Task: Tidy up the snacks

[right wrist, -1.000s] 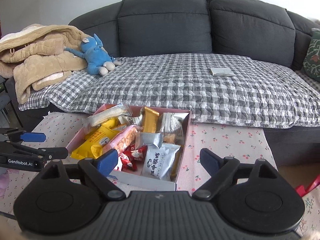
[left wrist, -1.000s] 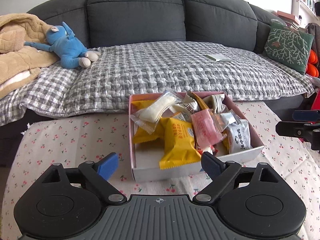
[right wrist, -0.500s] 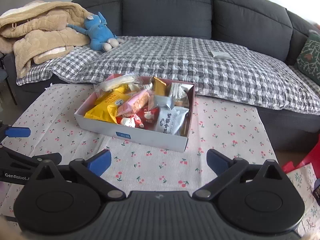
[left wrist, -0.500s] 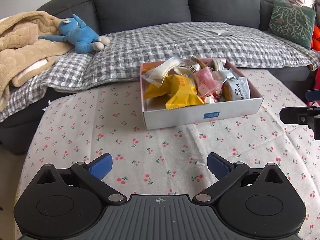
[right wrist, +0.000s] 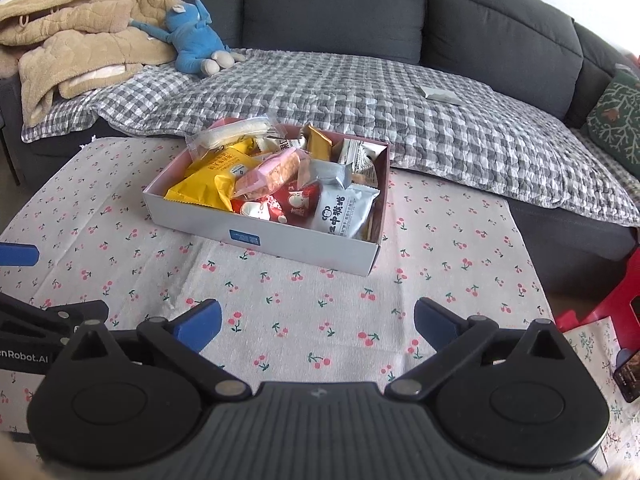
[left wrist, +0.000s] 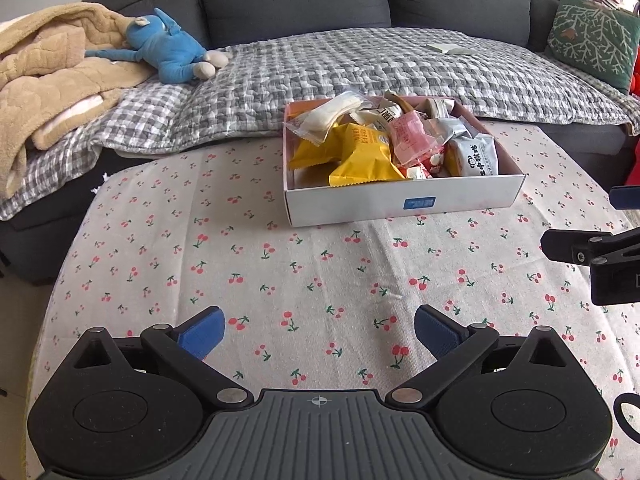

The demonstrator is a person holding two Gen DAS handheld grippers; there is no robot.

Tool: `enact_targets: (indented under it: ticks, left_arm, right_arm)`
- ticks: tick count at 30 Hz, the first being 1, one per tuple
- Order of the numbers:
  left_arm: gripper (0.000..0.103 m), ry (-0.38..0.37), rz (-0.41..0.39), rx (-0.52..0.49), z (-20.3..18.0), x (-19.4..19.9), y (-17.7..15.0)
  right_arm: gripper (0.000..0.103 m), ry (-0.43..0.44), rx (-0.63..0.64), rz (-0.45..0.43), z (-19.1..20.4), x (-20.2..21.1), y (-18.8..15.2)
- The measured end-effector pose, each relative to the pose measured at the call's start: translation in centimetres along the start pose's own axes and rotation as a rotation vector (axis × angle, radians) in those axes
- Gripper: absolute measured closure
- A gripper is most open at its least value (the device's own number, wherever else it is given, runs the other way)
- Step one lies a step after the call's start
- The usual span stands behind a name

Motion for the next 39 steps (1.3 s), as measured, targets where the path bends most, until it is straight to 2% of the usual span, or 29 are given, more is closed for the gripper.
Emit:
enact_targets:
  ticks: [10, 16, 39]
  left_arm:
    - [0.001, 0.002, -0.003, 0.030, 0.30, 0.35, 0.10]
    - [0.001, -0.003, -0.001, 0.030, 0.29, 0.51, 0.02]
    - [0.001, -0.003, 0.004, 0.035, 0.25, 0.40, -0.02]
  right_arm:
    - [0.000, -0.004, 0.037, 0.003, 0.62, 0.04, -0.29]
    - [0.000, -0.039, 0.065, -0.023, 0.86, 0.45, -0.33]
    - [0.000, -0.031, 0.066, -0.005, 0.97, 0.18, -0.49]
Point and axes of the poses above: each gripper's, at about its wrist camera, not at the fingertips, and x roughly against the way its jaws point, z to its left, y to its top, the point moved 1 cm from there along -x, roughly the way its jaws point, and after that the axes turned 7 degrees about z, right-handed, at the moved point
